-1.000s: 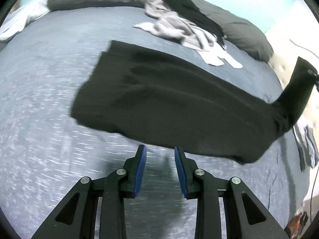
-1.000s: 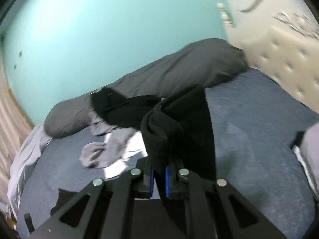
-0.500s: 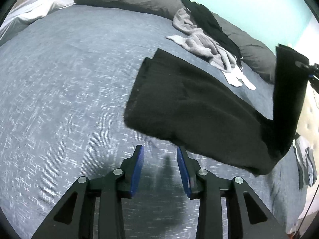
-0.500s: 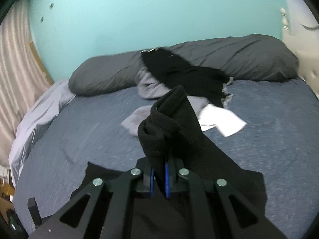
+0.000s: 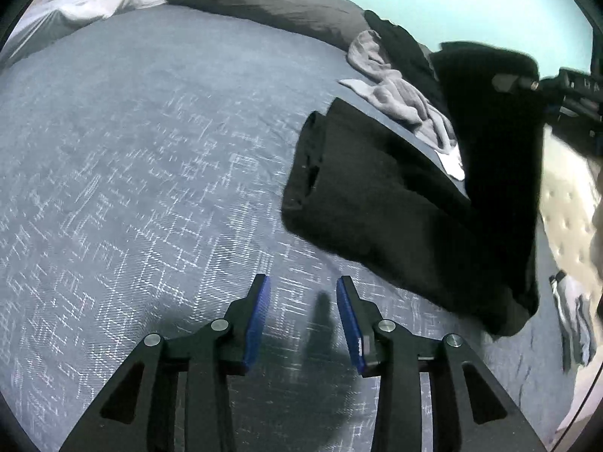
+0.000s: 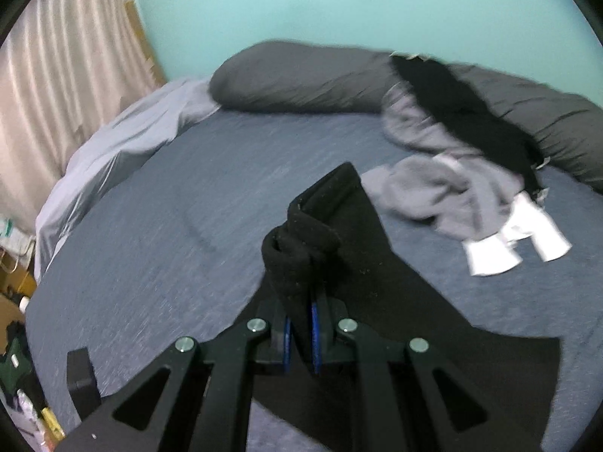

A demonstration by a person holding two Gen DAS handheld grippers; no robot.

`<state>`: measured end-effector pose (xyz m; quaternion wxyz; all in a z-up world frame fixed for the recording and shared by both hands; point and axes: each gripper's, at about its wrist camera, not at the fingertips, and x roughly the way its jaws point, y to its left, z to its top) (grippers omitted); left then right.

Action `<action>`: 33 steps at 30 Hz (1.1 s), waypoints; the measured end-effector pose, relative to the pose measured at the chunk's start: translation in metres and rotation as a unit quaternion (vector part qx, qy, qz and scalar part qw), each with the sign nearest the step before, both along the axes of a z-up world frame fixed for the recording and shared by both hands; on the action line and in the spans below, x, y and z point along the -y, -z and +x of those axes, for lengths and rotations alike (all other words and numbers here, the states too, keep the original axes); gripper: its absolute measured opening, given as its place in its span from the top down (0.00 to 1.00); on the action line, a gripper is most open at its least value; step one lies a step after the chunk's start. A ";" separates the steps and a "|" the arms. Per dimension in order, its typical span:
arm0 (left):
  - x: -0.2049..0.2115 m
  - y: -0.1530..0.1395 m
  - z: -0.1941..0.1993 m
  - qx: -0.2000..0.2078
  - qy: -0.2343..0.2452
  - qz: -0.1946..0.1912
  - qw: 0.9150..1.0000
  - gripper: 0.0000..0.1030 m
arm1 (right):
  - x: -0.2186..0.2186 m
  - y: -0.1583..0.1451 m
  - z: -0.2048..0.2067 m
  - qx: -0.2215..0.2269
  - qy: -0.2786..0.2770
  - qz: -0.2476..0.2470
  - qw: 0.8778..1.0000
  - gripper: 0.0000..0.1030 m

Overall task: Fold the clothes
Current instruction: 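Fold the garment end over toward the left gripper with the right gripper while the left gripper opens, then lower the folded end onto the garment and open the right gripper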

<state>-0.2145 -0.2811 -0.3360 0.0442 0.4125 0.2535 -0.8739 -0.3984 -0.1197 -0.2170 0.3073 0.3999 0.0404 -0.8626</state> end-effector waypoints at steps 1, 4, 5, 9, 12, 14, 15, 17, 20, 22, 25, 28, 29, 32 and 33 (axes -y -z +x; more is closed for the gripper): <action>0.003 0.001 0.001 0.000 -0.004 0.007 1.000 0.61 | 0.008 0.008 0.003 0.007 -0.006 0.002 1.000 0.93; 0.009 0.000 0.002 -0.005 -0.010 0.010 1.000 0.61 | 0.023 0.030 0.011 0.024 -0.016 0.007 1.000 0.93; 0.010 -0.001 0.002 -0.007 -0.011 0.010 1.000 0.61 | 0.026 0.037 0.014 0.030 -0.018 0.006 0.999 0.93; 0.013 -0.003 0.002 -0.009 -0.015 0.015 1.000 0.61 | 0.030 0.063 0.021 0.056 -0.022 -0.005 0.998 0.93; 0.011 -0.003 0.001 -0.011 -0.013 0.015 1.000 0.61 | 0.028 0.074 0.024 0.077 -0.023 -0.023 0.996 0.90; 0.009 -0.004 0.001 -0.012 -0.013 0.014 1.000 0.61 | 0.026 0.076 0.026 0.083 -0.024 -0.034 0.996 0.90; 0.009 -0.004 0.001 -0.012 -0.014 0.016 1.000 0.60 | 0.025 0.076 0.026 0.085 -0.025 -0.038 0.995 0.90; 0.007 -0.005 0.000 -0.014 -0.014 0.017 1.000 0.60 | 0.024 0.077 0.027 0.089 -0.027 -0.046 0.995 0.90; 0.007 -0.005 -0.001 -0.016 -0.013 0.017 1.000 0.60 | 0.021 0.079 0.029 0.095 -0.028 -0.056 0.994 0.89; 0.006 -0.005 -0.002 -0.017 -0.012 0.016 1.000 0.60 | 0.022 0.082 0.032 0.100 -0.034 -0.056 0.993 0.86; 0.008 -0.005 -0.002 -0.018 -0.014 0.021 1.000 0.60 | 0.021 0.082 0.037 0.111 -0.043 -0.076 0.990 0.70; 0.009 -0.007 0.000 -0.019 -0.017 0.019 0.999 0.60 | 0.017 0.076 0.041 0.115 -0.049 -0.108 0.986 0.63; 0.010 -0.007 0.001 -0.020 -0.018 0.019 0.999 0.60 | 0.016 0.072 0.042 0.108 -0.050 -0.111 0.987 0.63; 0.012 -0.008 0.003 -0.022 -0.020 0.021 0.999 0.60 | 0.000 0.063 0.043 0.094 -0.034 -0.117 0.988 0.63; 0.013 -0.008 0.002 -0.022 -0.020 0.023 0.999 0.60 | -0.009 0.061 0.042 0.095 -0.024 -0.120 0.988 0.63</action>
